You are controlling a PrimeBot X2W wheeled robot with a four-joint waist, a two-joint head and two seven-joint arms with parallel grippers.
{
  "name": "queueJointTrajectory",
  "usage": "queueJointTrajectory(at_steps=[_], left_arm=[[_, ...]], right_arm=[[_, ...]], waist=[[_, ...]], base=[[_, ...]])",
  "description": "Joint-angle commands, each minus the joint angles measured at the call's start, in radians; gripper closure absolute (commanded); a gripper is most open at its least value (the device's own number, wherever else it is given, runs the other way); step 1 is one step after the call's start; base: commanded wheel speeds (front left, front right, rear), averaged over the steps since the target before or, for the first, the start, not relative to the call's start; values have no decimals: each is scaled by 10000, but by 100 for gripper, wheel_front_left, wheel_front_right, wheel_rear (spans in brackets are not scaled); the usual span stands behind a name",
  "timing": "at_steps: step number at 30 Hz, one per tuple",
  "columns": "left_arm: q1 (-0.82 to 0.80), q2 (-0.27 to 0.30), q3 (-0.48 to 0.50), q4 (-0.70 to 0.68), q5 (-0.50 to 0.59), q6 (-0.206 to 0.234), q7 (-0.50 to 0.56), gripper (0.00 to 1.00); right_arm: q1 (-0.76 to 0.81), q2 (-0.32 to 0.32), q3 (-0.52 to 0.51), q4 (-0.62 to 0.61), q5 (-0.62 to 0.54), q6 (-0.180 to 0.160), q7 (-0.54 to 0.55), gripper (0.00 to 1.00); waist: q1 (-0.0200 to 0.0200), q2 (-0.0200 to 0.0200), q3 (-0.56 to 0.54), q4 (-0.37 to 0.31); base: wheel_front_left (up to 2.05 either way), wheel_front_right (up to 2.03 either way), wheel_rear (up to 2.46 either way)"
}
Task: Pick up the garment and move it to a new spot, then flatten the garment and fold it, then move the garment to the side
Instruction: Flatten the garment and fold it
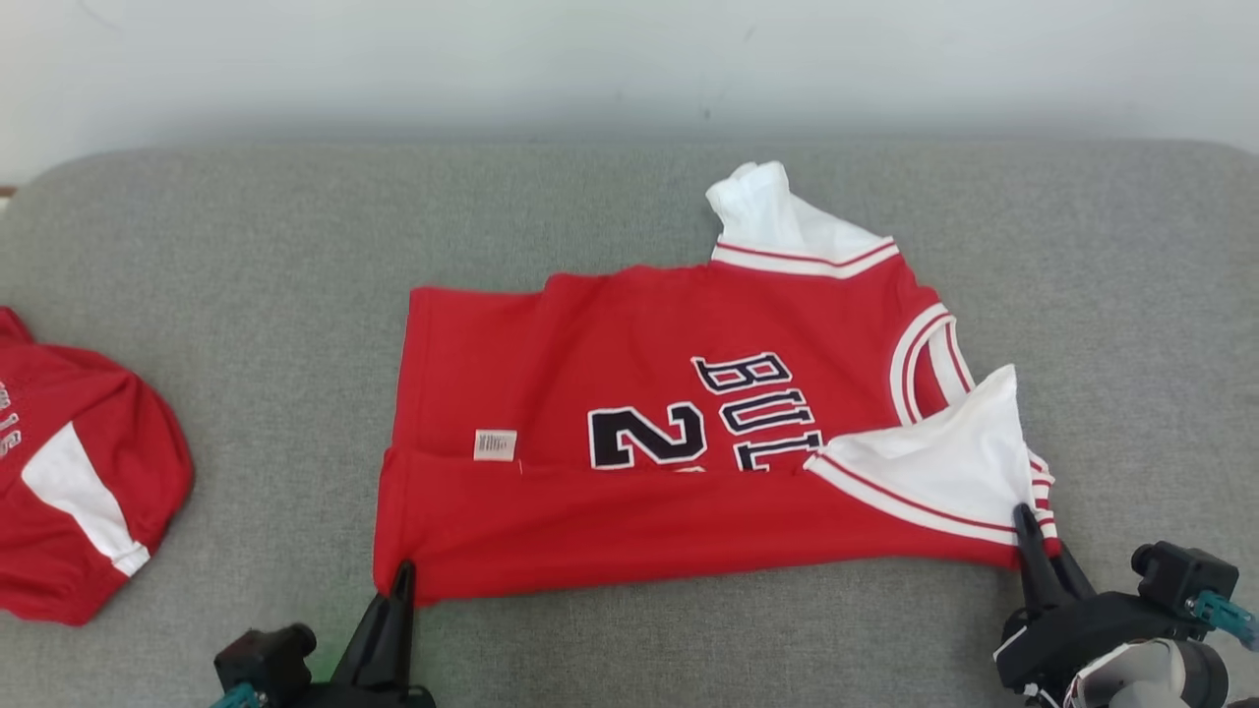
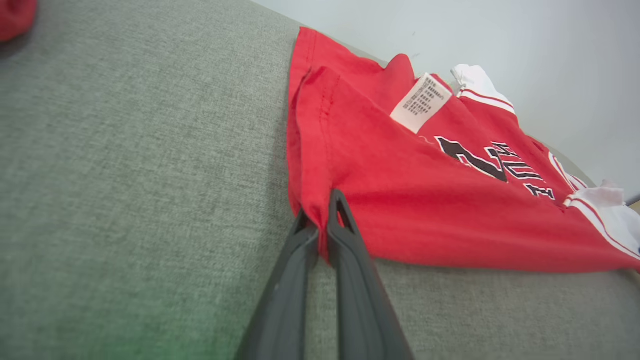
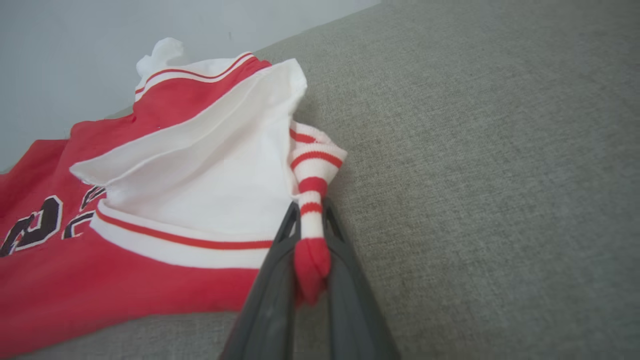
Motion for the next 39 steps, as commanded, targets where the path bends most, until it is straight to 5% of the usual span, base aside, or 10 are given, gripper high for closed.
queueJointTrajectory(at_steps=[1, 12, 30, 31, 32, 33, 39], left_arm=[[260, 49, 98, 133, 108, 47, -38, 100], [1476, 66, 383, 414, 179, 164, -38, 100], [2333, 70, 531, 415, 399, 517, -38, 95], [2304, 70, 536, 395, 449, 561, -38, 67], [2258, 71, 542, 376, 543, 633, -38, 16], [2209, 68, 562, 348, 614, 692, -38, 0], [1980, 39, 779, -41, 1174, 1109, -38, 0]], right_arm=[[203, -19, 49, -8, 140, -18, -7, 100], [1236, -332, 623, -371, 754, -18, -10, 100], [2649, -217, 820, -1105, 964, -18, -12, 100], [2605, -195, 697, -1094, 894, -18, -12, 57], [2584, -164, 586, -1034, 836, -18, -12, 0], [2546, -120, 475, -1007, 746, -16, -12, 0], [2183, -100, -263, -1365, -470, -15, -7, 0]], waist=[[0, 0, -425, -70], [0, 0, -1652, -180], [0, 0, -1825, -16], [0, 0, -1806, -17], [0, 0, -1783, -11], [0, 0, -1763, -5], [0, 0, -1572, 7]], base=[[0, 0, 0], [0, 0, 0], [0, 0, 0], [0, 0, 0], [0, 0, 0], [0, 0, 0], [0, 0, 0]])
